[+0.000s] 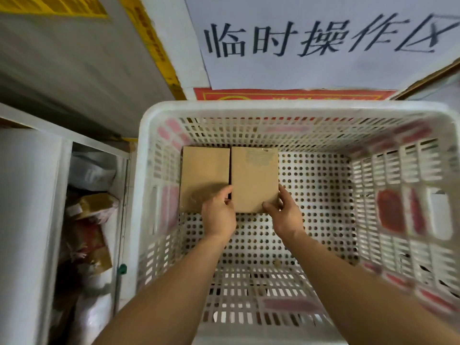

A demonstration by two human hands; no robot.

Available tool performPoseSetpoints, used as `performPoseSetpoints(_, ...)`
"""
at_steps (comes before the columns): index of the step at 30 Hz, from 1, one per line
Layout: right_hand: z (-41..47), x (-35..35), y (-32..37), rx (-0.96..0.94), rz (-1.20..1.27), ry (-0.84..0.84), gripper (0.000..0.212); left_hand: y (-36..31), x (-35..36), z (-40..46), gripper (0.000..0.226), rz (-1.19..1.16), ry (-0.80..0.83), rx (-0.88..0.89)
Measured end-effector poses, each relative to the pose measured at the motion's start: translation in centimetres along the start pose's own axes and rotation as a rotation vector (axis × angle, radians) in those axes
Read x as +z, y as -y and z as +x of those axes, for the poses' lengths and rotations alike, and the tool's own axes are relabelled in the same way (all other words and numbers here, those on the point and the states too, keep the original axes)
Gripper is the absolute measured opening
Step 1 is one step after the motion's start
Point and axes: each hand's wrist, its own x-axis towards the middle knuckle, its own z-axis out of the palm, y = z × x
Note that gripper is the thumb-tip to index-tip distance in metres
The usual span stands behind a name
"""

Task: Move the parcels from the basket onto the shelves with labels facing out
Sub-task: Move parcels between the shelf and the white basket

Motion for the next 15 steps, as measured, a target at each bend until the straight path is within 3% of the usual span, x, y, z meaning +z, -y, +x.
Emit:
performPoseSetpoints(9,-3.0,-0.5,3.6,-0.006,-0.312,0.04,0.073,-0.9,-4.2,-2.6,0.046,-0.067,0.168,0.023)
performPoseSetpoints(15,-10.5,-0.4,9.1,-0.196,-0.378,0.065,0.054,-3.3,-11.2,-7.2,0.04,-0.116,0.185,0.083)
